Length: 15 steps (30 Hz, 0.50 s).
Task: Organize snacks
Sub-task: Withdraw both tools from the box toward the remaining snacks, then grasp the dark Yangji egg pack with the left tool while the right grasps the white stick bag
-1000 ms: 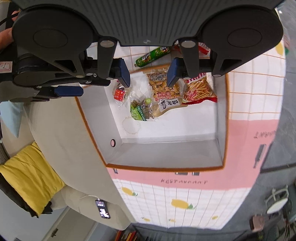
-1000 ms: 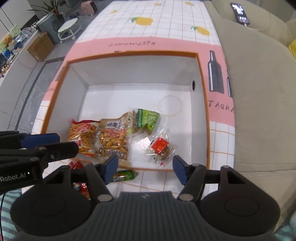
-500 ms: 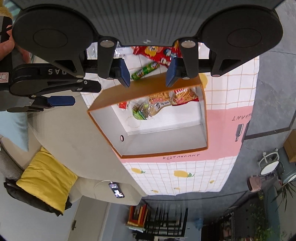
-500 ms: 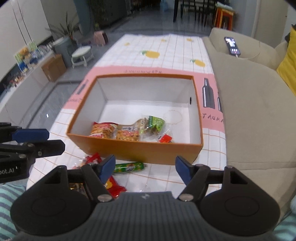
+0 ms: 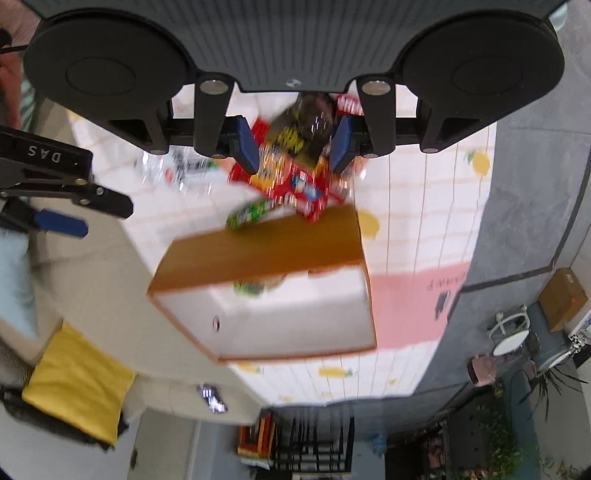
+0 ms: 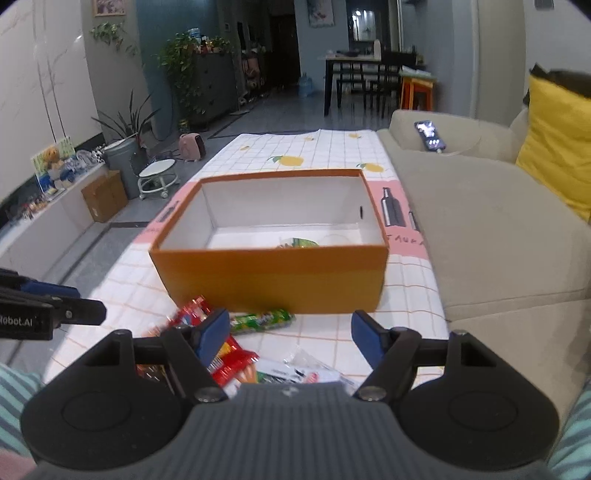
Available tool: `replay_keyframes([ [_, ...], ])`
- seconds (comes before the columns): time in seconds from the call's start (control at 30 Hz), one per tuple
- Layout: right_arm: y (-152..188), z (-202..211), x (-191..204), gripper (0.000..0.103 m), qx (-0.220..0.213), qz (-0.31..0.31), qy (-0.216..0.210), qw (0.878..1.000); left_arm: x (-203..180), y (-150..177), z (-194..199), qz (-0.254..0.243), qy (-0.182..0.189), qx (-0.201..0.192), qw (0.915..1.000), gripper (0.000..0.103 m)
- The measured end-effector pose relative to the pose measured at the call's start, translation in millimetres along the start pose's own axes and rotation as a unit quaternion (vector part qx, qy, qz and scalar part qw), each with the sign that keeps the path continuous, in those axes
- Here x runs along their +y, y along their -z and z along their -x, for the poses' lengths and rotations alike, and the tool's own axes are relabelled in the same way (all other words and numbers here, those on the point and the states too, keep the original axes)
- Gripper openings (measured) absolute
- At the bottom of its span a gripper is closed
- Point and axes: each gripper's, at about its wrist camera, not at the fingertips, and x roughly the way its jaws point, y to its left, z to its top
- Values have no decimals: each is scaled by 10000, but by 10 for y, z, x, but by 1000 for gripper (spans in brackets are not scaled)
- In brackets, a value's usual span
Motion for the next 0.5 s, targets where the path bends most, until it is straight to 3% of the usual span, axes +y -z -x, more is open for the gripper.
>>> replay_keyframes([
  [0.27,338,-287,62,71,526,405,-78,9978,-43,203,-455,-405,-13,837,9957,57],
  [0.5,465,-570,131,80,634,1017,-71,9928,49,314,-762,-412,42,1131,9927,62],
])
